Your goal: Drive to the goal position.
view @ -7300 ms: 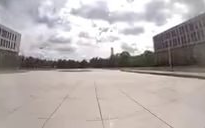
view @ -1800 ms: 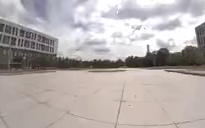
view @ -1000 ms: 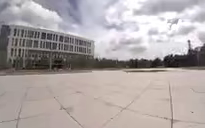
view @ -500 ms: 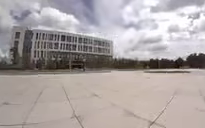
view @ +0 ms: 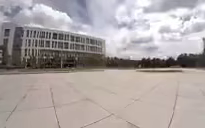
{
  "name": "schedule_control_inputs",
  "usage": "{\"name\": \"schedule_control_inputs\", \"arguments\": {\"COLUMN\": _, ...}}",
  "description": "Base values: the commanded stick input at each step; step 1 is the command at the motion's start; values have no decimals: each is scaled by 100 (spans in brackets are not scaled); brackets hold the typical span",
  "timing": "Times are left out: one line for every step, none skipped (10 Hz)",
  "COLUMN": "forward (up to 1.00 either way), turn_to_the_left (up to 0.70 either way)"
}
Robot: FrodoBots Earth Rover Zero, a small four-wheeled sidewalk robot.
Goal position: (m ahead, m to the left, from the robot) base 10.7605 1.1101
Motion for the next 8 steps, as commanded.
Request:
{"name": "schedule_control_inputs", "arguments": {"forward": 70, "turn_to_the_left": -19}}
{"name": "schedule_control_inputs", "arguments": {"forward": 70, "turn_to_the_left": 4}}
{"name": "schedule_control_inputs", "arguments": {"forward": 70, "turn_to_the_left": 0}}
{"name": "schedule_control_inputs", "arguments": {"forward": 70, "turn_to_the_left": 2}}
{"name": "schedule_control_inputs", "arguments": {"forward": 70, "turn_to_the_left": 0}}
{"name": "schedule_control_inputs", "arguments": {"forward": 70, "turn_to_the_left": 0}}
{"name": "schedule_control_inputs", "arguments": {"forward": 70, "turn_to_the_left": 0}}
{"name": "schedule_control_inputs", "arguments": {"forward": 70, "turn_to_the_left": 0}}
